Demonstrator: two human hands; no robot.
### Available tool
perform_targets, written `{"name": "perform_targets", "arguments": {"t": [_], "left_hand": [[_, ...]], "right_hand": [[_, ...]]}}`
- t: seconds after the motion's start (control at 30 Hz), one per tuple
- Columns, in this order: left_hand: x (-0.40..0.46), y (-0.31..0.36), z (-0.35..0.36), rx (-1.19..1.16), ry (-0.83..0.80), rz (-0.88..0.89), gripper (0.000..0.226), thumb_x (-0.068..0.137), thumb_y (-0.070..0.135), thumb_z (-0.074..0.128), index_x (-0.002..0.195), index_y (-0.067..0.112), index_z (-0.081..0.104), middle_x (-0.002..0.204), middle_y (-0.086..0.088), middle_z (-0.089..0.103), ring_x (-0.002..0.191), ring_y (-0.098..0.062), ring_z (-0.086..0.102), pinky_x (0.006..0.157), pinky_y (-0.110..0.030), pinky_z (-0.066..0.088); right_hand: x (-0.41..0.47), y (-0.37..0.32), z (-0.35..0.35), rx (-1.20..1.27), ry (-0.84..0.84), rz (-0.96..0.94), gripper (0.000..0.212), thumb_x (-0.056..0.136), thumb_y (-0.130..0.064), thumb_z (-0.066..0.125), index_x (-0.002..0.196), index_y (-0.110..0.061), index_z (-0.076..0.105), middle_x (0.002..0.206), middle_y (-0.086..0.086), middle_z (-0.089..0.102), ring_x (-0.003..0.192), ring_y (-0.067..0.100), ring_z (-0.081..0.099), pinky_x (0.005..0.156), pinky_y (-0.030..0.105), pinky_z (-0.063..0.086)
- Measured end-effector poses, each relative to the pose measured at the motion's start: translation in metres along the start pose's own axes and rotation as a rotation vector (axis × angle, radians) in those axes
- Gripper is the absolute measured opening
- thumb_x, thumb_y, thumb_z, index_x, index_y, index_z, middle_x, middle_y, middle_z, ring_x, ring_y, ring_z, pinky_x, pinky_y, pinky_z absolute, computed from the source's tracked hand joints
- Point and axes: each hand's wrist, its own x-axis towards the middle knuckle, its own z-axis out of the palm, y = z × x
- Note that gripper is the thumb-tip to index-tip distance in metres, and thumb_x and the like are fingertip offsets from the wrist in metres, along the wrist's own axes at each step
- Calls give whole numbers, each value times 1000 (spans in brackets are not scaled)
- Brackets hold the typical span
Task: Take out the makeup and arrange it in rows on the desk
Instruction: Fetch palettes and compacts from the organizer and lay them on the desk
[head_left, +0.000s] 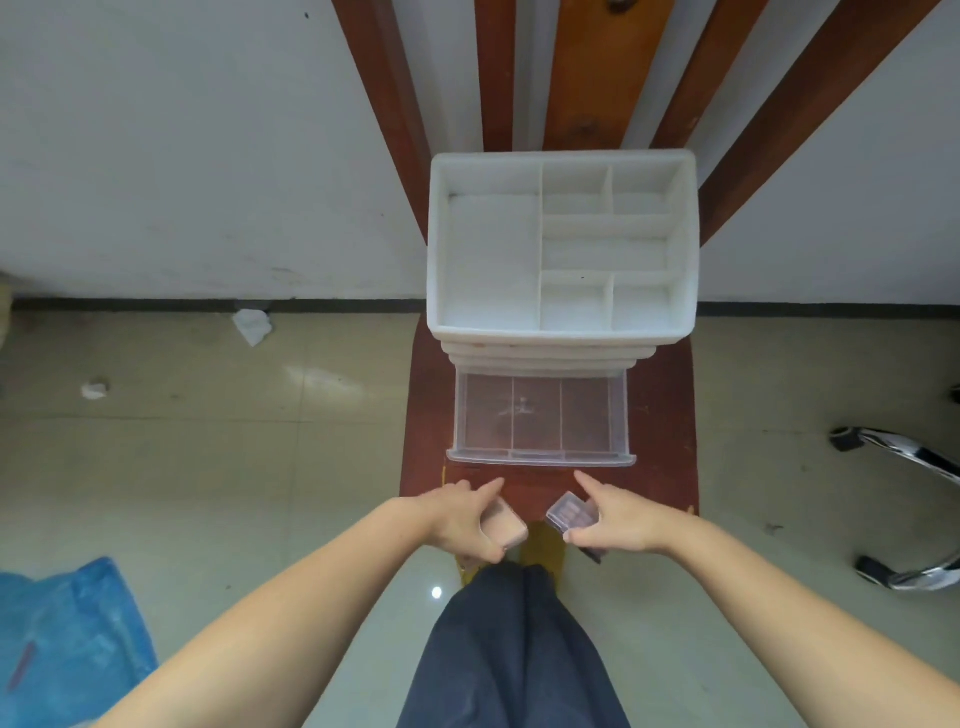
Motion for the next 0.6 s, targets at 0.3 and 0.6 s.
{"name": "perform_targets", "arguments": {"t": [0.3, 0.6], "left_hand": [[19, 4, -27, -76, 74, -59, 112, 76, 47, 65, 147, 28, -21, 135, -19, 38, 121, -36, 40, 100, -42, 40], [41, 14, -82, 31, 227, -80, 113, 76, 47, 65, 148, 23, -19, 143, -20, 30, 133, -37, 27, 106, -44, 34]], "right_hand": [[15, -8, -21, -45, 90, -14, 100, 78, -43, 63, 150, -27, -5, 141, 13, 36, 123, 27, 45, 101, 32, 39], [43, -16, -83, -155, 249, -26, 105, 75, -48, 65, 149, -33, -8, 136, 16, 40, 121, 32, 45, 101, 38, 41]]}}
